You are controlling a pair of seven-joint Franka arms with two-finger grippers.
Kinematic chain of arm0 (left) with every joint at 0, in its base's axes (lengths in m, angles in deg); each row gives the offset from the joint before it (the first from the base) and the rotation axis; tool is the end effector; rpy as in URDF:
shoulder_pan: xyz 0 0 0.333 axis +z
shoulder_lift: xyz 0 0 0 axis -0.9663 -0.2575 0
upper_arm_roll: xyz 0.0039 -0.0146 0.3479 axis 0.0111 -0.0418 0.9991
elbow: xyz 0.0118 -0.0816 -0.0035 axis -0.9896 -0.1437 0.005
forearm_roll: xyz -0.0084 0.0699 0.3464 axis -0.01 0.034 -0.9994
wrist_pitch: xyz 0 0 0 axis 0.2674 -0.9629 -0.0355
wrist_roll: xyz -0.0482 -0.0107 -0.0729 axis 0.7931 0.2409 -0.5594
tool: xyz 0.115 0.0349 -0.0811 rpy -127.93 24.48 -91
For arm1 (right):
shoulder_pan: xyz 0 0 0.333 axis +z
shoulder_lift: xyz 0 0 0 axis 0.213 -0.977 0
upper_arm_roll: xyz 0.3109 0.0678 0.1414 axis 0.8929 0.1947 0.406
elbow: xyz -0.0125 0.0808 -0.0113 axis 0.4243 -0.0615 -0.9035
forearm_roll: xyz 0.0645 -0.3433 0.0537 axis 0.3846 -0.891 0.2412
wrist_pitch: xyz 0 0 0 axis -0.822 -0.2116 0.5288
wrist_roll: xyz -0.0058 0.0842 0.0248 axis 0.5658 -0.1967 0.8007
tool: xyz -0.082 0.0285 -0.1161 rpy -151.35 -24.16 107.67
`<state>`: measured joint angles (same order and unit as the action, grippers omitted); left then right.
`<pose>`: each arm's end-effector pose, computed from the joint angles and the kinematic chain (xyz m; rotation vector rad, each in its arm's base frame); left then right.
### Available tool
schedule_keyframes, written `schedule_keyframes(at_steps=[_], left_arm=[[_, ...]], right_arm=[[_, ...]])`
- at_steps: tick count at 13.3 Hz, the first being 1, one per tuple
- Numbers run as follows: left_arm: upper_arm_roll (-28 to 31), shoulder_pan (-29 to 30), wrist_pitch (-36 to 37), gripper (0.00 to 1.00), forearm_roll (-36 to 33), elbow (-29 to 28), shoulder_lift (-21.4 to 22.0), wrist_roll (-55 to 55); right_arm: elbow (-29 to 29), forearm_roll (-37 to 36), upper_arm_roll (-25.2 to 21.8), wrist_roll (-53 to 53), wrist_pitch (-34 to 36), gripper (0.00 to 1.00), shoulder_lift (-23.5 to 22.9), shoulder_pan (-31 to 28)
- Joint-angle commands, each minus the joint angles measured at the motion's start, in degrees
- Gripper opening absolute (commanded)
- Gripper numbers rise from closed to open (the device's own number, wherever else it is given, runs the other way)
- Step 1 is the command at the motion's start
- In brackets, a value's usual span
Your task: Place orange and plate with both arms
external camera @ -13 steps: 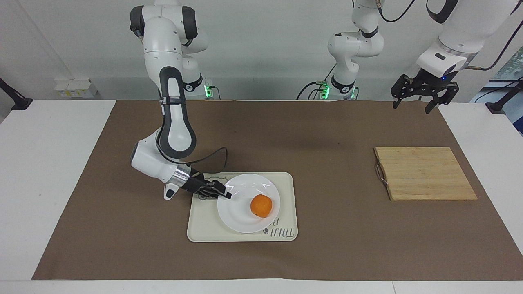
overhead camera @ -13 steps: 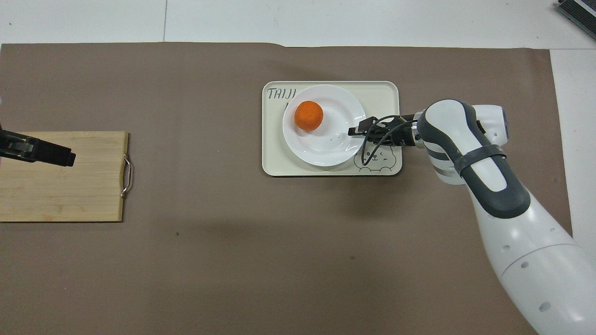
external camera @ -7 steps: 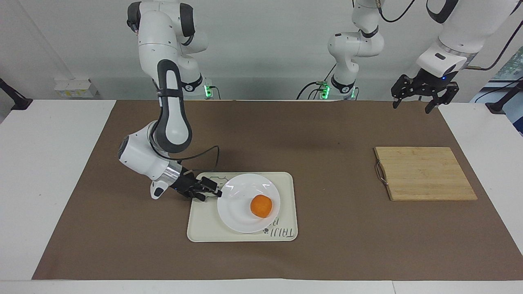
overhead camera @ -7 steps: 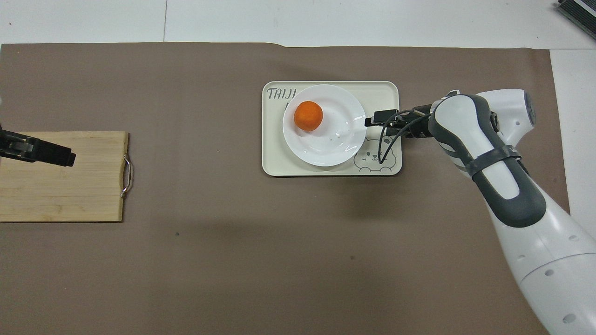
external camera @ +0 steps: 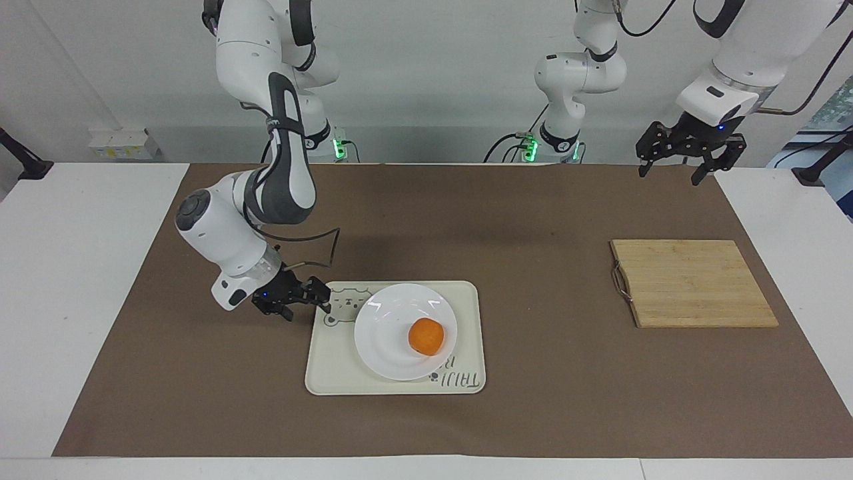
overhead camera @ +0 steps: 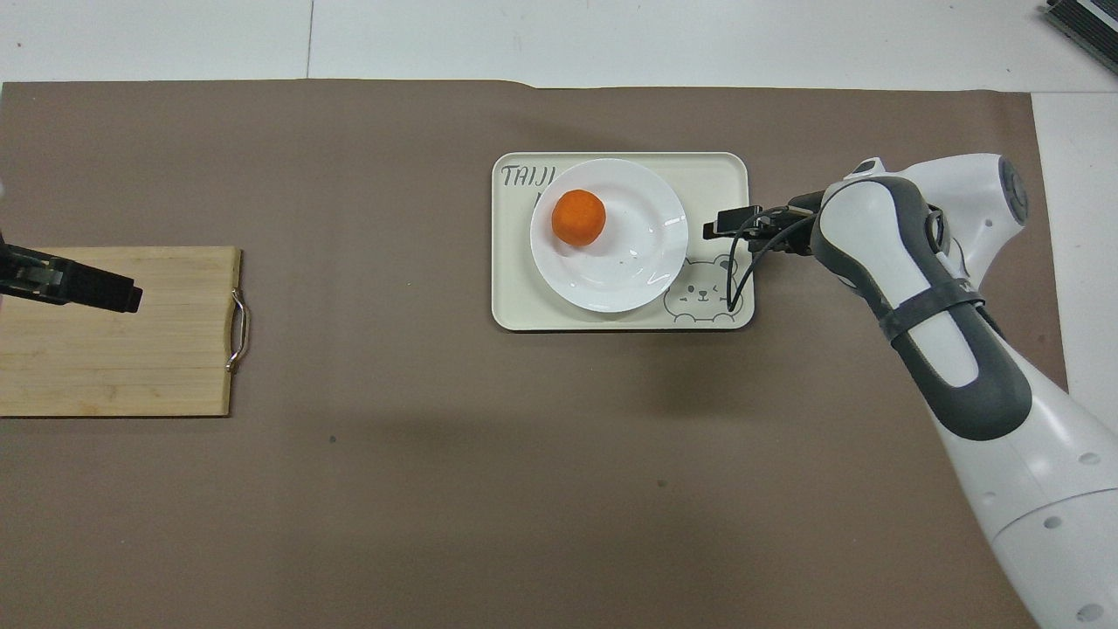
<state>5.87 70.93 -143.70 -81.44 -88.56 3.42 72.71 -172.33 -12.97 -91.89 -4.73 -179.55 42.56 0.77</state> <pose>0.5033 -0.0470 0.6379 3.0920 -0.4138 0.0163 0.6484 0.0678 0.3792 -2.8865 -0.0369 -0.1442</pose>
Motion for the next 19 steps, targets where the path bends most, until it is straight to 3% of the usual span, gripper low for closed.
schedule_keyframes(at_steps=[1,6,9,14,19], left_arm=[[0.2,-0.5,-0.6,1.00,-0.5,-1.5,1.2,-0.8],[0.2,-0.6,-0.6,1.00,-0.4,-1.5,1.2,-0.8],[0.2,-0.6,-0.6,1.00,-0.4,-1.5,1.2,-0.9],[0.2,-0.6,-0.6,1.00,-0.4,-1.5,1.2,-0.4],[0.3,-0.5,0.6,1.00,-0.4,-1.3,1.2,-0.3]], right_arm=[[-1.2,-9.5,0.2,-6.0,4.0,1.00,5.0,-0.2],[-1.8,-15.7,0.1,-10.3,18.1,1.00,12.1,-3.6],[-3.9,-16.1,0.2,-10.1,20.3,1.00,15.0,-6.9],[-2.6,-21.4,0.2,-9.6,24.3,1.00,22.1,-8.2],[4.6,-22.1,0.4,-9.6,29.7,1.00,24.6,-7.8]])
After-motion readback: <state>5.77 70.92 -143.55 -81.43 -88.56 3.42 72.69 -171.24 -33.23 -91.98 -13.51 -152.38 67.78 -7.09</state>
